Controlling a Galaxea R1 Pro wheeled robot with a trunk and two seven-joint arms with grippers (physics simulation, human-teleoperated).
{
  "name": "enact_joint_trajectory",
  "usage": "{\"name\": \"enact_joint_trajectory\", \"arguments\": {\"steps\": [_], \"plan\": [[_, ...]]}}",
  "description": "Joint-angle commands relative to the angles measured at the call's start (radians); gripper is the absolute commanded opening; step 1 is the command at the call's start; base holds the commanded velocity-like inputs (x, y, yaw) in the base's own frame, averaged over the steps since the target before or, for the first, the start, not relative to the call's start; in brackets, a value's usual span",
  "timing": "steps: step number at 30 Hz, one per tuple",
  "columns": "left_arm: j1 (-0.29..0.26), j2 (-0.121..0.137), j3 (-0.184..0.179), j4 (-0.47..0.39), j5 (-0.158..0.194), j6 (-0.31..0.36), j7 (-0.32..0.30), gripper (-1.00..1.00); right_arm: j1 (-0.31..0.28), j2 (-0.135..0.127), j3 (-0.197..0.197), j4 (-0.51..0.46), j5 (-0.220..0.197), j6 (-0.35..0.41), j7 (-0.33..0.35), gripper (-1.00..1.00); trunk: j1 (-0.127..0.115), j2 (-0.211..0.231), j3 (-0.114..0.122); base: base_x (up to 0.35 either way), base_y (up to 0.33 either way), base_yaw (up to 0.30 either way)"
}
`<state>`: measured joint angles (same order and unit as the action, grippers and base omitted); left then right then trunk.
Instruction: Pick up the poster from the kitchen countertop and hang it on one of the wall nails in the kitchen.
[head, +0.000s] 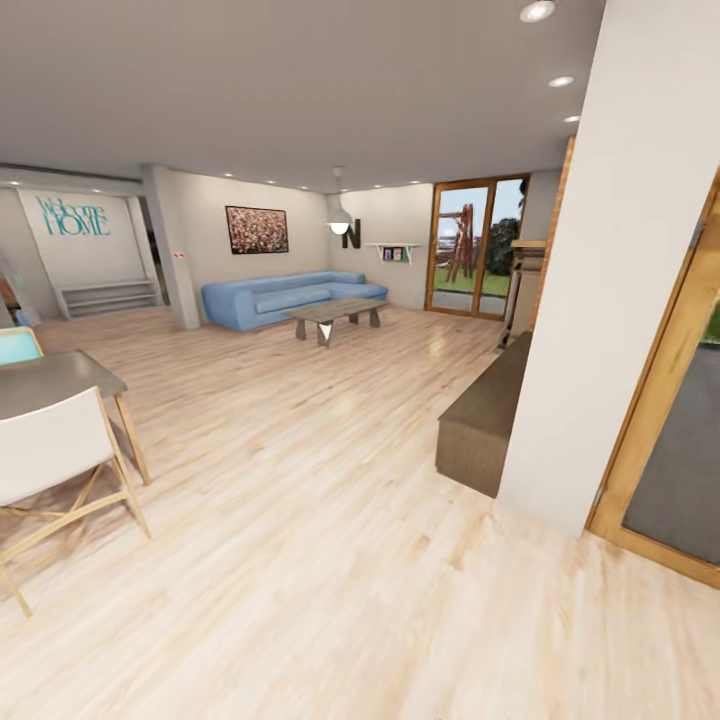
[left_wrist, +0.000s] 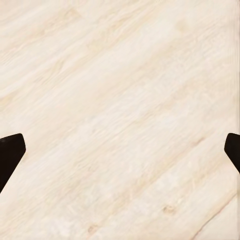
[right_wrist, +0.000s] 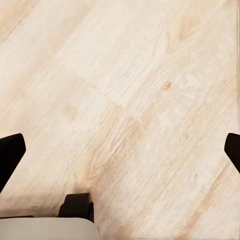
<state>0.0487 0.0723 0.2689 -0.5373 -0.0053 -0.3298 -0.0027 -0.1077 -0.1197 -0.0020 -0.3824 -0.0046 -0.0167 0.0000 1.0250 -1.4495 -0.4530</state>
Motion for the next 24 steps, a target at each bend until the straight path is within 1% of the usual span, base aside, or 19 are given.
{"name": "enact_joint_trajectory", "arguments": {"steps": [1, 20, 24], "plan": [[0.0, 0.0, 0.001, -0.001, -0.001, -0.001, 0.0, 1.0, 0.0, 0.0, 0.0, 0.0, 0.0, -0.002, 0.0, 1.0, 0.0, 0.0, -0.001, -0.013, 0.012, -0.259], [0.0, 0.0, 0.0, -0.001, -0.002, -0.001, 0.0, 1.0, 0.0, 0.0, 0.001, 0.0, 0.0, -0.002, 0.0, 1.0, 0.0, 0.0, -0.001, -0.003, 0.002, -0.266], [0.0, 0.0, 0.0, -0.001, -0.002, -0.001, 0.0, 1.0, -0.001, 0.0, -0.001, 0.0, 0.0, -0.002, -0.001, 1.0, 0.0, 0.0, -0.001, -0.129, 0.077, -0.109]]}}
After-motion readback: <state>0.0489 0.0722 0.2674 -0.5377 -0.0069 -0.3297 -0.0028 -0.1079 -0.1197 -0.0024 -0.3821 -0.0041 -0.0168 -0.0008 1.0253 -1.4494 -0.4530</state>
